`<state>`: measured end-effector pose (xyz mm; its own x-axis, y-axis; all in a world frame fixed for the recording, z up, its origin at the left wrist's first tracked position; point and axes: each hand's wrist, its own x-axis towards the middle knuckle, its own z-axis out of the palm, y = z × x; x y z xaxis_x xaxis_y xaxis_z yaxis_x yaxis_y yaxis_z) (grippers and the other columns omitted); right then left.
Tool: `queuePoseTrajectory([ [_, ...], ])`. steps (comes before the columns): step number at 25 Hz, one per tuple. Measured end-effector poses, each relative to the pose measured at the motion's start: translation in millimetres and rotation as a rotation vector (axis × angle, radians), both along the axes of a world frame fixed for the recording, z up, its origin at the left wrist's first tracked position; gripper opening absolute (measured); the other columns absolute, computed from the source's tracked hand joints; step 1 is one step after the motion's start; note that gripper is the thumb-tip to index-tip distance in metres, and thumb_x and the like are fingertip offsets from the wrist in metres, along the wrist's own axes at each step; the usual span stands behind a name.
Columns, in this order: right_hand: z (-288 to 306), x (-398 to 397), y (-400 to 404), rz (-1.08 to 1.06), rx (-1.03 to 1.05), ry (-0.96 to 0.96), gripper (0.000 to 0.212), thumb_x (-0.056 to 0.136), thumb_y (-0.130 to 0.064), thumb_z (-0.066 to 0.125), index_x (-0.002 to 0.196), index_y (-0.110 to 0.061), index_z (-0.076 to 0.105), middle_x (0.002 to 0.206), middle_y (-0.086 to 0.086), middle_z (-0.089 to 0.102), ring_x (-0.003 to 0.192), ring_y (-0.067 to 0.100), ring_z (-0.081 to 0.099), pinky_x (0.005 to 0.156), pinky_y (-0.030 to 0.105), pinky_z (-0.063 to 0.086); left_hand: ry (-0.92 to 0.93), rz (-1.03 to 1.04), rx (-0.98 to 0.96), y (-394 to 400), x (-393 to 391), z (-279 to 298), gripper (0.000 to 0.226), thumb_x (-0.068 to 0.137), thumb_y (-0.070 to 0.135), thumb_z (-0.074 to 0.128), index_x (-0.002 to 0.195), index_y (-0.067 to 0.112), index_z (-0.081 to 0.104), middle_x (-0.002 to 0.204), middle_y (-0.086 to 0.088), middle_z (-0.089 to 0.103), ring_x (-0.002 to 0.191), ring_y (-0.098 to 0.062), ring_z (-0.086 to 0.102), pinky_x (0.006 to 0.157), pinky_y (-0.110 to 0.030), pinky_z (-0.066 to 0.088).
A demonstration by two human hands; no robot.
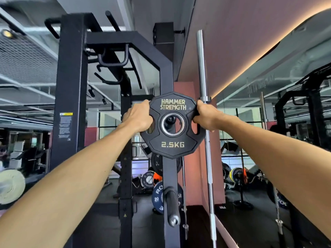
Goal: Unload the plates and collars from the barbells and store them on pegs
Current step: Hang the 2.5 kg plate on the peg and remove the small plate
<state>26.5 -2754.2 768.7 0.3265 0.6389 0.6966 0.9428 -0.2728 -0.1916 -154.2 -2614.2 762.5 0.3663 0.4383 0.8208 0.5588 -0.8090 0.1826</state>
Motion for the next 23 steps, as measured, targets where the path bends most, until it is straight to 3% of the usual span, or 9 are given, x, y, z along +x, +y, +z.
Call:
queuePoseTrajectory([
  [8,22.6,32.7,40.7,0.011,0.014,-0.008,0.021,0.088,-0.016,0.052,0.100,-0.008,0.037,0.097,0.015,0.055,0.088,0.036,0.059,0.076,0.042,0.051,0.013,-0.013,0.018,39.4,32.6,25.2,0.012,0.084,0.005,0.047,0.095,0.011,0.043,0.098,-0.014,0.054,0.089,-0.038,0.055,0.074,-0.041,0.047],
  [11,14.7,52.6,59.5,0.000,-0.012,0.003,0.022,0.087,-0.016,0.053,0.100,-0.009,0.037,0.100,0.017,0.057,0.091,0.036,0.059,0.080,0.043,0.050,0.027,-0.010,0.013,59.1,53.3,15.5,0.012,0.084,0.003,0.047,0.088,0.011,0.039,0.091,-0.013,0.052,0.082,-0.035,0.052,0.063,-0.036,0.038],
  [13,16.8,57.8,65.9,0.009,-0.002,-0.009,0.022,0.088,-0.014,0.053,0.100,-0.009,0.036,0.098,0.014,0.054,0.091,0.034,0.056,0.075,0.039,0.046,0.015,-0.002,0.054,64.5,59.3,19.9,0.013,0.082,0.002,0.046,0.088,0.010,0.039,0.089,-0.012,0.052,0.077,-0.034,0.050,0.061,-0.037,0.039],
  [16,27.9,61.1,79.1,0.029,0.033,-0.001,0.022,0.089,-0.010,0.053,0.099,-0.007,0.034,0.086,0.009,0.048,0.084,0.033,0.053,0.064,0.039,0.047,-0.004,-0.008,0.057,81.1,65.3,31.9,0.014,0.081,0.003,0.046,0.084,0.012,0.036,0.086,-0.011,0.047,0.079,-0.034,0.047,0.069,-0.041,0.043],
  [19,31.7,73.5,101.5,0.025,0.029,-0.016,0.022,0.090,-0.011,0.052,0.099,-0.008,0.033,0.083,0.008,0.049,0.085,0.037,0.058,0.069,0.044,0.052,-0.024,-0.024,0.027,108.9,83.3,29.5,0.013,0.082,0.004,0.046,0.083,0.012,0.036,0.087,-0.013,0.050,0.081,-0.036,0.050,0.069,-0.040,0.044],
  [23,25.5,103.4,140.0,0.018,0.046,0.016,0.018,0.090,-0.012,0.048,0.098,-0.008,0.032,0.083,0.015,0.053,0.079,0.040,0.061,0.061,0.042,0.052,0.000,-0.019,0.020,141.5,109.3,23.2,0.014,0.086,0.005,0.045,0.088,0.012,0.032,0.078,-0.010,0.044,0.077,-0.034,0.046,0.066,-0.039,0.037],
])
